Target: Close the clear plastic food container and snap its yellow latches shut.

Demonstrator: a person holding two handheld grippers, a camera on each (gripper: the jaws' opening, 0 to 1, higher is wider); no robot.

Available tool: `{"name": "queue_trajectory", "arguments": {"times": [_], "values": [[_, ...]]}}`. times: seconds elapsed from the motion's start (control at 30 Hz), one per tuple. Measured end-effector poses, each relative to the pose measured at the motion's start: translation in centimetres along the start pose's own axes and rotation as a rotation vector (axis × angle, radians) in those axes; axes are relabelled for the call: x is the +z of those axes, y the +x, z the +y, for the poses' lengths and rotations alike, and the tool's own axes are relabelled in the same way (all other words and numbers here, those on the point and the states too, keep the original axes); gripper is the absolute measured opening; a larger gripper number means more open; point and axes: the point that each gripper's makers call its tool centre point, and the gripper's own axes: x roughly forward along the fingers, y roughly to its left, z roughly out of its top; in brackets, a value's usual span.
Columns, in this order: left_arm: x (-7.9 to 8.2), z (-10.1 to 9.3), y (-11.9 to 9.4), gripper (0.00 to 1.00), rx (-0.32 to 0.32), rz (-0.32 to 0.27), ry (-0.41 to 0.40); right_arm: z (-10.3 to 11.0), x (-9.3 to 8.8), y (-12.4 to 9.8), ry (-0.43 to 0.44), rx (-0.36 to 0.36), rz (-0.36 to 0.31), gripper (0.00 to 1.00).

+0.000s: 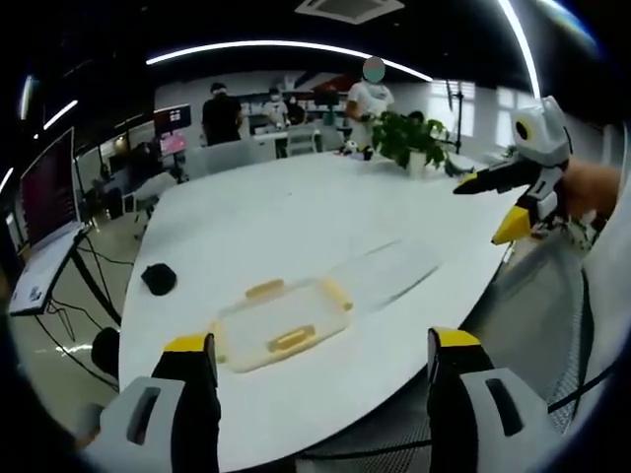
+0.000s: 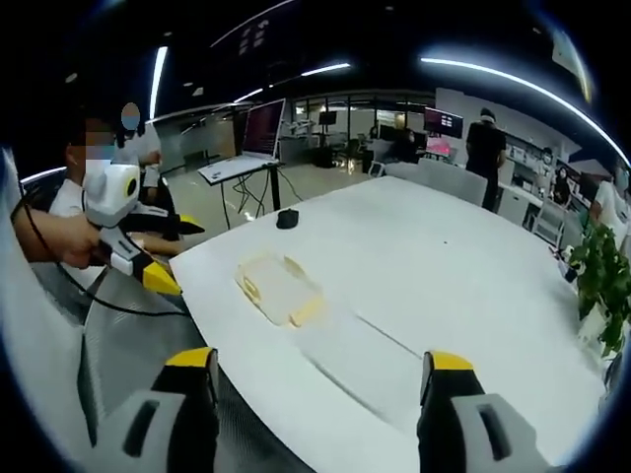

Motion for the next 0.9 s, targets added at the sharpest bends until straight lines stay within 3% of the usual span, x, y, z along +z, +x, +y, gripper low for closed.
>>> {"name": "queue_trajectory", "arguments": {"times": [0.17,0.33,0.9], "values": [[-0.1,0.7,0.2,0.84,-0.007,0.011,0.025,0.6,0.5,0.9,-0.057,0.031,-0.001,0.83],[0.1,0.7,0.5,0.84,-0.053,0.014,0.083,1.3,1.0,1.6,-0.107,0.071,-0.007,0.83],[0.6,2.8,1.4,0.84,-0.137,0.041,0.163,2.0,1.7,4.7,-0.221,0.118,0.033,0.80]]}}
